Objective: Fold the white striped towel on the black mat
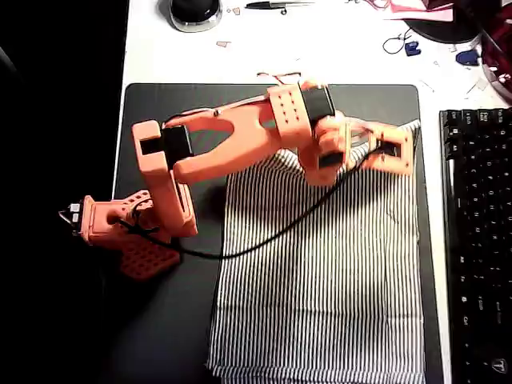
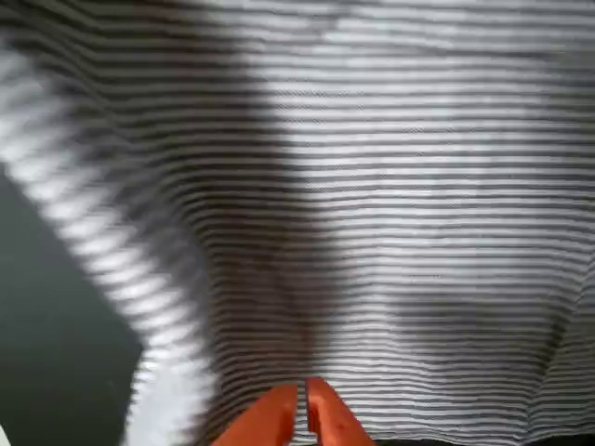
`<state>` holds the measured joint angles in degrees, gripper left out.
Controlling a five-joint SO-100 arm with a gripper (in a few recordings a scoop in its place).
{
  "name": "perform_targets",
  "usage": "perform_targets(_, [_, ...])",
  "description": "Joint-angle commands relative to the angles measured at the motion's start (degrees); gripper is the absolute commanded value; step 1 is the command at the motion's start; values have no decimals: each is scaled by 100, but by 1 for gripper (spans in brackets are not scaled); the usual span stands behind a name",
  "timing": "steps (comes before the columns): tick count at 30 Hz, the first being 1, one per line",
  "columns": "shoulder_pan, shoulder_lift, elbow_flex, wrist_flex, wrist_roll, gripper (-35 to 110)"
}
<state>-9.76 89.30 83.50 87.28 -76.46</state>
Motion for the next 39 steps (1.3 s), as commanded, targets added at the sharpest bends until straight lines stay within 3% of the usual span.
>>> perform_targets(1, [615, 290, 132, -79, -369, 0])
perform_targets(8, [1450, 141, 0, -149, -976, 0])
perform_targets(12, [545, 229, 132, -211, -281, 13])
perform_targets(17, [-1169, 53, 721, -1125, 888, 28])
perform_targets(24, [-2232, -1107, 264, -1784, 1890, 34])
perform_targets(30, [-2417, -1828, 53, -2162, 2083, 32])
perform_targets(39, [-1960, -2136, 413, -2303, 1731, 5])
